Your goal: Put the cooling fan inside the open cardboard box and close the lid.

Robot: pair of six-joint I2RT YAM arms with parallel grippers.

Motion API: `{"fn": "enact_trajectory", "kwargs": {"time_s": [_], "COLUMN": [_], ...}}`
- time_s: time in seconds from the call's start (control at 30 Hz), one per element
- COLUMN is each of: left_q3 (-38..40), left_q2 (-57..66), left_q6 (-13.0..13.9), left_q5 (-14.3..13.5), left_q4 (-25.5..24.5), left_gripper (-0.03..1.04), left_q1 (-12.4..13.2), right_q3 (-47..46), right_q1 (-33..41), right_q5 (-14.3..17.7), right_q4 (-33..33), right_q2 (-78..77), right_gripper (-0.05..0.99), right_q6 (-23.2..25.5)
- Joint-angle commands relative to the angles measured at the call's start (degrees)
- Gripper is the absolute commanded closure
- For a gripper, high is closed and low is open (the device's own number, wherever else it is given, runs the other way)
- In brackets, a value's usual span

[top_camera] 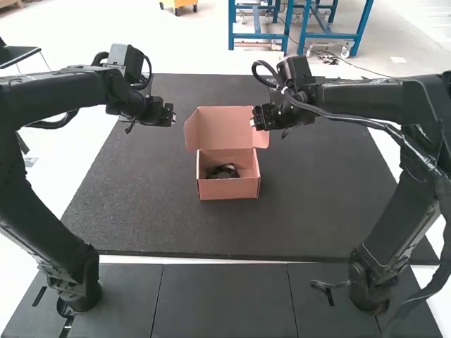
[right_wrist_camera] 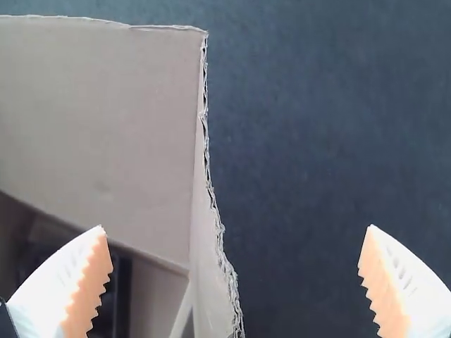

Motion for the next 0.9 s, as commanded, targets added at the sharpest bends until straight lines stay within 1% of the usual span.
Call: {"fn": "enact_trajectory", "kwargs": {"time_s": [0.0, 0.2, 0.3, 0.4, 0.87], "left_q3": [3.2, 4.9, 5.2, 5.2, 4.3], "left_q2": [0.8, 1.8, 2.1, 2.1, 2.3], "left_q6": [1.0, 1.7, 1.7, 1.6, 1.0], "left_q5": [2.0, 4.4, 4.7, 4.7, 4.7], "left_q4": [0.4, 0.0, -0.1, -0.1, -0.6], "left_gripper": [0.04, 0.04, 0.04, 0.04, 0.04], "left_q1": [-1.3, -3.7, -4.9, -5.7, -5.8], "right_q3": [2.5, 2.8, 2.7, 2.7, 5.1], "right_q1": [-0.5, -0.5, -0.6, -1.1, -1.9], "right_q5": [-0.4, -0.5, -0.5, -0.7, -1.0], "right_q4": [-0.1, -0.2, -0.2, -0.4, -3.3], "right_q2": [0.2, 0.3, 0.3, 0.3, 0.5], "right_gripper": [0.14, 0.16, 0.18, 0.18, 0.18], "right_q6": [0.2, 0.9, 1.0, 0.9, -0.5]}}
